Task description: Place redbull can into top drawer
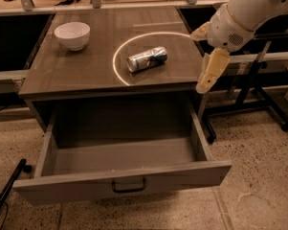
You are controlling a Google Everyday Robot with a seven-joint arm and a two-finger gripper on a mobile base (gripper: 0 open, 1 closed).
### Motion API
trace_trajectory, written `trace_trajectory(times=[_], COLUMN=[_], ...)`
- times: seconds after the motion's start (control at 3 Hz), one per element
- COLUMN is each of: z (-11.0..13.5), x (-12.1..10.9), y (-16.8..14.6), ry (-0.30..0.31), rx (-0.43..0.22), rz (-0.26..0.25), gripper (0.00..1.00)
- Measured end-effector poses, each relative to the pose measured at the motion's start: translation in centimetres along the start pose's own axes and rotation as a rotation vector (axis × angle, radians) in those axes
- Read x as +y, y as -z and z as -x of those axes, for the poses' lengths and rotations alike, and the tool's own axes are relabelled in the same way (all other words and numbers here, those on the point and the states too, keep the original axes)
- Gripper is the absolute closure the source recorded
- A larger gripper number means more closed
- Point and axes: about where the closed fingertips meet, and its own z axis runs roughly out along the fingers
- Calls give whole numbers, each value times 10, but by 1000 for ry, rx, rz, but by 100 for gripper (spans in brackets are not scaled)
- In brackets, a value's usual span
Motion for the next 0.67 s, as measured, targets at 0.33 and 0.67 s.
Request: trace_trajectory(times=[0.33, 0.67], z=[-4, -4], x=[-34, -59], y=[-23, -42], ry=[27, 50], rx=[-32, -38], rz=[-13, -10], gripper=[0, 0])
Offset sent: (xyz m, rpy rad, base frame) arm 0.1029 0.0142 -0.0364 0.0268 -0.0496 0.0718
